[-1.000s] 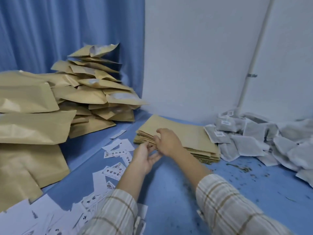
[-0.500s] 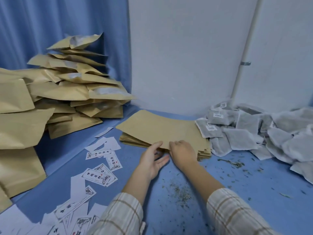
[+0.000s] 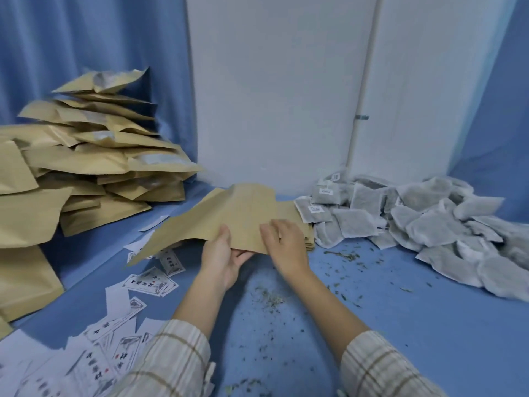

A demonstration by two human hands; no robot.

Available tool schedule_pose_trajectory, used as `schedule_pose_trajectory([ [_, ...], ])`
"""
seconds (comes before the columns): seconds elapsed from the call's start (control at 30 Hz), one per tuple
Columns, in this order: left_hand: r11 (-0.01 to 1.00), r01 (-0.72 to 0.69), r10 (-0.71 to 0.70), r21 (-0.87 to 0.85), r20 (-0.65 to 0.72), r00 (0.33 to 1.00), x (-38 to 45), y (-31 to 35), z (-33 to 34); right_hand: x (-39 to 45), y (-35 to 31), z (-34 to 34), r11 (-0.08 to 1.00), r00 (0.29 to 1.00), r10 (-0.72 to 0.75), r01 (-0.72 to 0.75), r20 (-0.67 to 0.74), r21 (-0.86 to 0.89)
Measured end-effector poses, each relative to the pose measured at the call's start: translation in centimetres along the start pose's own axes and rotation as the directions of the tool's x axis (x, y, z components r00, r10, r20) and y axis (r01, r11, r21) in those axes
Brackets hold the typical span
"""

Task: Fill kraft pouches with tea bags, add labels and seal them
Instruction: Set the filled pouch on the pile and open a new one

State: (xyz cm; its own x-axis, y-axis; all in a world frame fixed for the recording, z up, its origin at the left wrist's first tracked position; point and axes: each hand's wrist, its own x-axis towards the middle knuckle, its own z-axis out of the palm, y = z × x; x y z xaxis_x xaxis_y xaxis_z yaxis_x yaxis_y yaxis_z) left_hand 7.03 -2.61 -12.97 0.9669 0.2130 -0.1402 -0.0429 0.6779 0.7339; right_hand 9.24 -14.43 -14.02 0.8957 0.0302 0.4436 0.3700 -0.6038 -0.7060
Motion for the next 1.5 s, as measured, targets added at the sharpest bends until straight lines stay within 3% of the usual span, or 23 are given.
schedule_pose_trajectory([
  [0.07, 1.000, 0.015, -0.015, -0.013, -0.007, 1.000, -1.1, 0.0, -0.3, -0.4, -0.6, -1.3, 0.936, 0.953, 0.301, -0.303, 0.037, 0.181],
  [0.1, 1.000, 0.021, -0.021, -0.010, -0.007, 1.000, -1.7, 0.0, -0.6, -0.6, -0.7, -1.7, 0.814, 0.895, 0.427, -0.442, 0.126, 0.377],
  [0.13, 1.000, 0.027, -0.027, -0.003, -0.003, 1.000, -2.3, 0.0, -0.9, -0.9, -0.9, -2.1, 0.626, 0.835, 0.496, -0.534, 0.239, 0.568],
  [0.17, 0.999, 0.038, -0.038, 0.004, 0.001, 0.999, -2.8, 0.0, -1.2, -1.3, -1.1, -2.6, 0.449, 0.793, 0.513, -0.574, 0.329, 0.685],
  [0.23, 0.998, 0.066, -0.066, 0.014, 0.000, 0.998, -3.9, -0.1, -1.8, -2.0, -1.1, -3.4, 0.244, 0.764, 0.473, -0.592, 0.438, 0.768],
  [0.37, 0.959, 0.248, -0.239, 0.141, -0.072, 0.968, -6.5, -0.1, -2.8, -3.3, -1.0, -4.1, 0.154, 0.744, 0.465, -0.602, 0.480, 0.783],
  [0.43, 0.861, 0.401, -0.398, 0.313, -0.077, 0.914, -7.7, 0.3, -3.5, -4.0, -1.1, -4.4, 0.134, 0.745, 0.485, -0.581, 0.459, 0.802],
  [0.5, 0.788, 0.402, -0.424, 0.467, -0.062, 0.903, -8.8, 0.6, -3.5, -4.5, -1.3, -4.4, 0.117, 0.750, 0.491, -0.561, 0.443, 0.819],
  [0.57, 0.803, 0.216, -0.232, 0.555, -0.043, 0.972, -9.1, 0.7, -2.6, -5.2, -1.6, -4.4, 0.133, 0.755, 0.498, -0.553, 0.427, 0.823],
  [0.63, 0.775, -0.068, 0.099, 0.629, -0.015, 0.995, -9.0, 0.8, -1.1, -5.8, -2.0, -4.2, 0.178, 0.765, 0.499, -0.550, 0.406, 0.816],
  [0.67, 0.694, -0.159, 0.220, 0.702, 0.003, 0.975, -8.9, 0.8, -0.3, -6.1, -2.2, -4.1, 0.195, 0.771, 0.494, -0.549, 0.402, 0.813],
  [0.73, 0.507, -0.207, 0.306, 0.837, 0.050, 0.951, -8.9, 0.7, 0.8, -6.5, -2.7, -4.0, 0.204, 0.780, 0.481, -0.544, 0.401, 0.814],
  [0.77, 0.467, -0.207, 0.286, 0.859, 0.075, 0.955, -8.7, 0.5, 1.1, -6.7, -2.9, -4.1, 0.210, 0.785, 0.473, -0.541, 0.400, 0.814],
  [0.9, 0.486, -0.178, 0.241, 0.856, 0.064, 0.968, -8.3, -0.1, 1.9, -7.1, -3.4, -4.0, 0.313, 0.819, 0.428, -0.531, 0.381, 0.788],
  [1.07, 0.452, -0.167, 0.335, 0.876, 0.007, 0.942, -7.3, -0.5, 0.8, -6.6, -2.5, -4.3, 0.589, 0.885, 0.402, -0.446, 0.234, 0.674],
  [1.13, 0.370, -0.097, 0.351, 0.924, -0.042, 0.935, -6.5, 0.0, -0.7, -5.6, -1.3, -5.0, 0.716, 0.903, 0.417, -0.394, 0.100, 0.576],
  [1.23, 0.176, 0.124, 0.402, 0.976, -0.187, 0.897, -4.9, 1.5, -4.4, -4.2, 0.5, -6.7, 0.822, 0.921, 0.389, -0.340, -0.015, 0.458],
  [1.37, 0.191, 0.330, 0.325, 0.925, -0.377, 0.868, -3.5, 2.3, -8.5, -3.2, 2.5, -7.7, 0.843, 0.929, 0.365, -0.305, -0.056, 0.444],
  [1.5, 0.199, 0.321, 0.372, 0.926, -0.374, 0.849, -2.5, 1.1, -9.5, -3.3, 4.4, -7.2, 0.827, 0.923, 0.385, -0.331, -0.028, 0.455],
])
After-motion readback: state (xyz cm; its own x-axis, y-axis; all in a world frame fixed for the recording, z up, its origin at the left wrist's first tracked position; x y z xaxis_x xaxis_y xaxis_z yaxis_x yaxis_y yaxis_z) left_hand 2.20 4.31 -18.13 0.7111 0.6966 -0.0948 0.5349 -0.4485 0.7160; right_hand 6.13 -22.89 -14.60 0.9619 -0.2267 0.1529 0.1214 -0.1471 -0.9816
